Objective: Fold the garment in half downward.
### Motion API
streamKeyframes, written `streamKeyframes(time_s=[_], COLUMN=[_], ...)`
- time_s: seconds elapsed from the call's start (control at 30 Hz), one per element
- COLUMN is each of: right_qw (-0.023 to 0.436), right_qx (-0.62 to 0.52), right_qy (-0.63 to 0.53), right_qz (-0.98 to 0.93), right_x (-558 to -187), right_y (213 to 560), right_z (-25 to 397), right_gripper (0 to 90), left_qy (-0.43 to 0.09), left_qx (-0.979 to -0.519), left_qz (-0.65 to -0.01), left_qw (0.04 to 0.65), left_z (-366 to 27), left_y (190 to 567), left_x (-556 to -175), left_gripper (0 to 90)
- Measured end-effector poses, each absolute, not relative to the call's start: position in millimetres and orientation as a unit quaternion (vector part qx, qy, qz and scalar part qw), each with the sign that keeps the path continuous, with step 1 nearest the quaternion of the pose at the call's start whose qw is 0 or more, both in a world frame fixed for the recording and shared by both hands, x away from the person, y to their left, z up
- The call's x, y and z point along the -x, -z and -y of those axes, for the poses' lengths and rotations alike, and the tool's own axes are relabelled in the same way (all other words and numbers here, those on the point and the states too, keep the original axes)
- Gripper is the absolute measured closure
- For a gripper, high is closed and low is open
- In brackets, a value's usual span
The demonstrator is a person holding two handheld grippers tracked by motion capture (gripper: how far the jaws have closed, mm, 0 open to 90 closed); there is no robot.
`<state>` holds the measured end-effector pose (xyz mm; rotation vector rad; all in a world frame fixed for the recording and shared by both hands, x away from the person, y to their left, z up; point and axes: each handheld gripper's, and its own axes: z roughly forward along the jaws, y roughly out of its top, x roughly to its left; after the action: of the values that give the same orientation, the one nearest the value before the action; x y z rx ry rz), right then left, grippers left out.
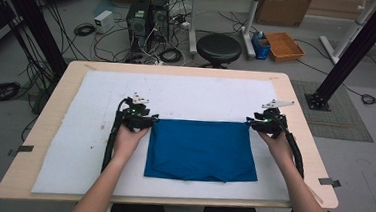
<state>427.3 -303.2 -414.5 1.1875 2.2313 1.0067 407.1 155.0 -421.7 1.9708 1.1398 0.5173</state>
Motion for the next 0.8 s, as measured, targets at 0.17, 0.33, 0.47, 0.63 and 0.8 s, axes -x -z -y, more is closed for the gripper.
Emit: streamKeyframes(time_s=[0.17,0.33,0.47,0.63,0.8], right_qw=[0.215,0.212,0.217,0.228,0.226], right_qx=[-0.416,-0.412,-0.407,-0.403,-0.405], right_qy=[-0.402,-0.428,-0.434,-0.434,-0.436], right_qz=[-0.787,-0.776,-0.774,-0.772,-0.771], right_x=[-405.2,-386.1,-378.4,-373.2,-372.6], right_y=[400.7,396.0,393.8,392.0,393.7], right_z=[314.8,323.5,327.2,332.9,335.7], right_gripper=[46.3,43.8,43.4,42.7,42.5], left_qy=[-0.211,-0.233,-0.243,-0.261,-0.269], left_qx=[-0.77,-0.765,-0.762,-0.751,-0.749], left_qz=[-0.432,-0.405,-0.386,-0.374,-0.374], left_qw=[0.419,0.444,0.459,0.478,0.477], left_z=[-165.2,-171.1,-172.4,-172.5,-171.7], left_y=[409.2,398.8,395.3,394.6,396.9], left_x=[-383.2,-354.4,-336.8,-325.9,-325.1], left_gripper=[42.6,41.7,38.7,36.7,36.4])
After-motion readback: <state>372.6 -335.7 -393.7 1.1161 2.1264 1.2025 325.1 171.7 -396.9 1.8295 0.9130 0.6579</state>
